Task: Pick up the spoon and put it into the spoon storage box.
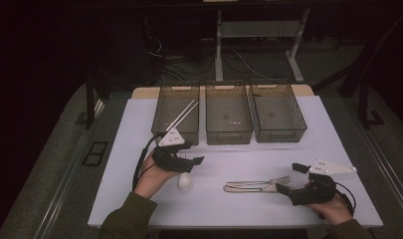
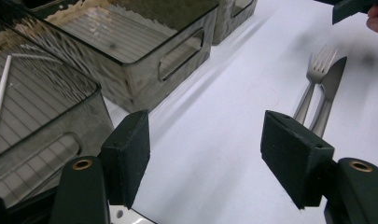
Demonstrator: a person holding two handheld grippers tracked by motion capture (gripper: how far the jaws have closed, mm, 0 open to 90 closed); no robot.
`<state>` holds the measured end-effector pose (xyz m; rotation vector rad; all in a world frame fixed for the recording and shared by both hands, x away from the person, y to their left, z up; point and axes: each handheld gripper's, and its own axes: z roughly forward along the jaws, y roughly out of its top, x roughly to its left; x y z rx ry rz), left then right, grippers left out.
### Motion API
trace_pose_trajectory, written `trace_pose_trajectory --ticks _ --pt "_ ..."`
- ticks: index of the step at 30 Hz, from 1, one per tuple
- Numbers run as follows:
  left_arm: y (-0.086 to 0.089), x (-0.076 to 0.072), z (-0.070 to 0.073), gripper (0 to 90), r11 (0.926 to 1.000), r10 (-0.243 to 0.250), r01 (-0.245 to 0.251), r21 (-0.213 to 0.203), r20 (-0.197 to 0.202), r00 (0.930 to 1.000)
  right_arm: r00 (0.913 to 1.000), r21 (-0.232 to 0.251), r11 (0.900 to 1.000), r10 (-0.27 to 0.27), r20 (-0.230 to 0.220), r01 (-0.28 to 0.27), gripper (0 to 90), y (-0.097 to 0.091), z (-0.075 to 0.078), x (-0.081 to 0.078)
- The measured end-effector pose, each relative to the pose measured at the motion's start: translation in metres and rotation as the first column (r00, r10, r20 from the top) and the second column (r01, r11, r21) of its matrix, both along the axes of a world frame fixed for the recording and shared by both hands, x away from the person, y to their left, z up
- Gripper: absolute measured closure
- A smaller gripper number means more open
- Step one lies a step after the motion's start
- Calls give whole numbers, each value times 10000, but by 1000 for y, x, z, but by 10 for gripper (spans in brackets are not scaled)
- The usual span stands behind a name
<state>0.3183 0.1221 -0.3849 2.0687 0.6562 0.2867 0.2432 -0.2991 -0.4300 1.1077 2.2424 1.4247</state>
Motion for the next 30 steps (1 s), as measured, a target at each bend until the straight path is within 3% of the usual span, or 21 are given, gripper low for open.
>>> trace_pose_trajectory --ticks 13,19,26,30 --pt "0 7 -21 368 9987 -114 111 493 54 9999 10000 17 10000 16 -37 -16 12 0 0 -1" --pt "3 18 -27 509 9989 155 -165 445 222 9996 10000 -39 10000 40 -54 -40 12 0 -1 0" --pt "11 31 -35 740 9977 613 -607 293 -201 9979 10000 -65 10000 4 -66 -5 12 0 -1 0" --pt "16 37 -39 844 9954 805 -779 565 -461 9957 10000 -77 10000 -29 -67 29 12 -2 -1 -1"
